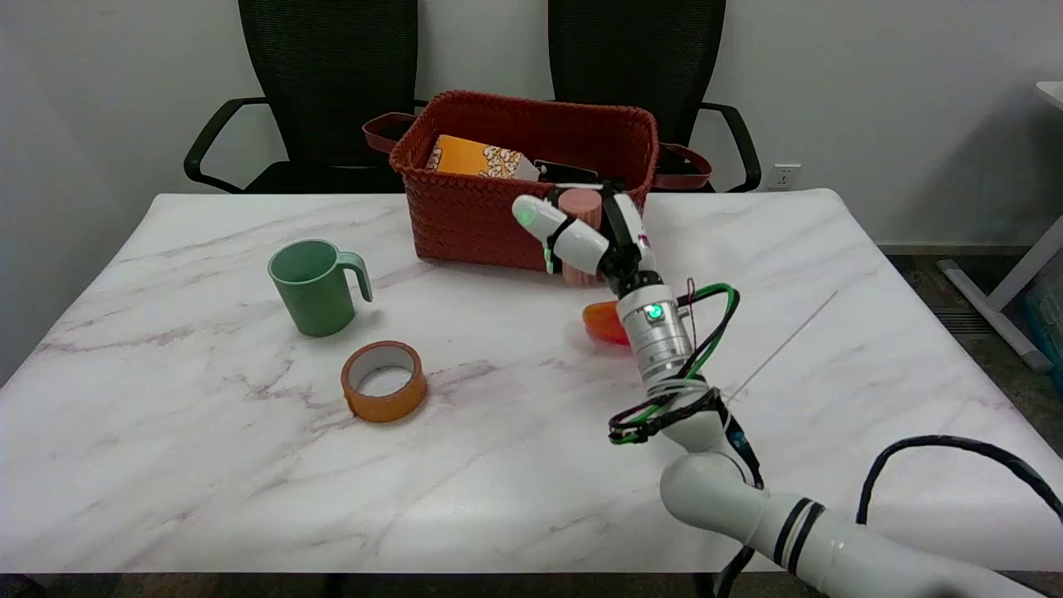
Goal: Place the wooden cylinder into the brown storage basket.
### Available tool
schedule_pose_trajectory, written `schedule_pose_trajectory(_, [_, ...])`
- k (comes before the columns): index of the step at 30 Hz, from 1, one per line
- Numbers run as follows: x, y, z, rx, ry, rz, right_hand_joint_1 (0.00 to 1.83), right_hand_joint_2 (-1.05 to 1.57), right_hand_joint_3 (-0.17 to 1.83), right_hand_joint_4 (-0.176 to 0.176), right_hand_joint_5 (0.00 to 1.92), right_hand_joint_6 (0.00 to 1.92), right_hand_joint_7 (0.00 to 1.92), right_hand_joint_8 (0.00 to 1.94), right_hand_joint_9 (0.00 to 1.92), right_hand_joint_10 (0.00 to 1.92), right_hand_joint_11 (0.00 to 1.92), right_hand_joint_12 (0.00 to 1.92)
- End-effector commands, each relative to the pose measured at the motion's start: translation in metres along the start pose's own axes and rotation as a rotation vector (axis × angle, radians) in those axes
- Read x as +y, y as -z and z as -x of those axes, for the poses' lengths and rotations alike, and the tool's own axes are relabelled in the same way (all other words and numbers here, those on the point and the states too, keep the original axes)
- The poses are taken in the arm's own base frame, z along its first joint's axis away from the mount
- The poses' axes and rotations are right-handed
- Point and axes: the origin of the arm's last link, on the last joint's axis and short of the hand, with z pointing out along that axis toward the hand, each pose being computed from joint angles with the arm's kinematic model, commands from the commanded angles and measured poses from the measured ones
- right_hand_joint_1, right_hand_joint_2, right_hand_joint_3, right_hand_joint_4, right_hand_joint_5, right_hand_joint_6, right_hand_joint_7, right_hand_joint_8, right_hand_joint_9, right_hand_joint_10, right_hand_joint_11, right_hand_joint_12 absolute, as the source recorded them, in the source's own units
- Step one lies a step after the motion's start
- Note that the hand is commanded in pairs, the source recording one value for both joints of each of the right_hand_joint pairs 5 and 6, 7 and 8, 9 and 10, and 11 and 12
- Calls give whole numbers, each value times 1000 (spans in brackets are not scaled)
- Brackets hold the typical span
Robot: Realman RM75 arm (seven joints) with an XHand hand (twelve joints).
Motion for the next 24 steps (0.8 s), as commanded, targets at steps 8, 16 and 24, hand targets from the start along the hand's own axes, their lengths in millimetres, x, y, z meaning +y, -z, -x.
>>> schedule_pose_trajectory(8, [-65,-87,-28,9,43,-169,882,1005,-175,0,1501,1501,1804,1804,1751,1751,1864,1864])
schedule_pose_trajectory(16, [-75,-128,-35,21,123,-191,877,978,-175,0,1531,1531,1799,1799,1750,1750,1909,1909])
schedule_pose_trajectory(24, [-69,-164,-25,11,221,-156,853,972,-175,0,1561,1561,1809,1809,1765,1765,1920,1920])
